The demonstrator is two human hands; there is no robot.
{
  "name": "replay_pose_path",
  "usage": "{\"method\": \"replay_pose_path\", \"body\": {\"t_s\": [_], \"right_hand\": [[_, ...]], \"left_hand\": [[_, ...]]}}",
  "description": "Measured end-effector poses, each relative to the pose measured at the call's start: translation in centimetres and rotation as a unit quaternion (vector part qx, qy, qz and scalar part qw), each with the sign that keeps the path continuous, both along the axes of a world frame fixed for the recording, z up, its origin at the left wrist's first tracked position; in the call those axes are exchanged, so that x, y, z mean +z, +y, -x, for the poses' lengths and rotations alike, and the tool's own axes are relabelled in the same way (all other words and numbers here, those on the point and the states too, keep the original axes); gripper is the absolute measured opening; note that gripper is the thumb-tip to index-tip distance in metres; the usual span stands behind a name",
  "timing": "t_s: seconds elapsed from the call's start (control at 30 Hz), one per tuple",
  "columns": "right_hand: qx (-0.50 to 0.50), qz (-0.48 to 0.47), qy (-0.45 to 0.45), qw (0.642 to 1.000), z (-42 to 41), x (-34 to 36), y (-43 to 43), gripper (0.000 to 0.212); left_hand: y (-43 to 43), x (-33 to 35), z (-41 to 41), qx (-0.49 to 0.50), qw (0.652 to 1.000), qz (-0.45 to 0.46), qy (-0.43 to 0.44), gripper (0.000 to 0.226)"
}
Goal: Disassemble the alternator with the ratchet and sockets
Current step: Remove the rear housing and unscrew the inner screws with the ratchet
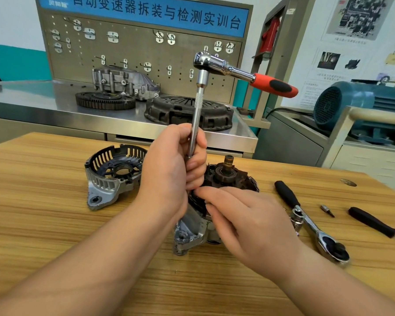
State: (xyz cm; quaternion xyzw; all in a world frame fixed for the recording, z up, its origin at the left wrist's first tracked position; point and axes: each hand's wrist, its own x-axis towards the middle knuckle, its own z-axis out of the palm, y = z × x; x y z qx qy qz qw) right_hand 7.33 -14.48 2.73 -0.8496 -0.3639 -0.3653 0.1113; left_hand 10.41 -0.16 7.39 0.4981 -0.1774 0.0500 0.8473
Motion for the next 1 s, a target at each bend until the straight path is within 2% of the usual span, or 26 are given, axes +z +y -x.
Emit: {"method": "replay_pose_path", "body": {"t_s": [0.13, 0.23, 0.5, 0.67, 0.77, 1.0], "right_hand": [[-0.006, 0.007, -0.053, 0.999, -0.4, -0.6, -0.4, 0.023], [-0.021, 0.058, -0.055, 0.997, -0.5, -0.5, -1.0, 0.034], [-0.005, 0.085, 0.022, 0.996, -0.1, 0.2, -1.1, 0.059], [0.019, 0.105, 0.103, 0.989, -0.5, 1.6, -1.2, 0.059], [0.027, 0.052, 0.154, 0.986, -0.4, 2.0, -1.5, 0.057], [0.013, -0.181, 0.192, 0.965, 0.7, 2.5, -5.4, 0.064]], "left_hand": [[0.0, 0.0, 0.1, 0.006, 1.0, -0.003, 0.004, 0.027], [0.1, 0.1, 0.1, 0.009, 1.0, -0.003, 0.006, 0.028], [0.0, -0.1, 0.1, 0.007, 1.0, -0.006, 0.012, 0.027], [0.0, -0.4, 0.0, 0.006, 1.0, -0.009, 0.011, 0.028], [0.1, -0.4, -0.1, 0.009, 1.0, -0.01, 0.005, 0.027], [0.3, -0.6, -0.2, -0.009, 1.0, 0.003, -0.005, 0.033]]}}
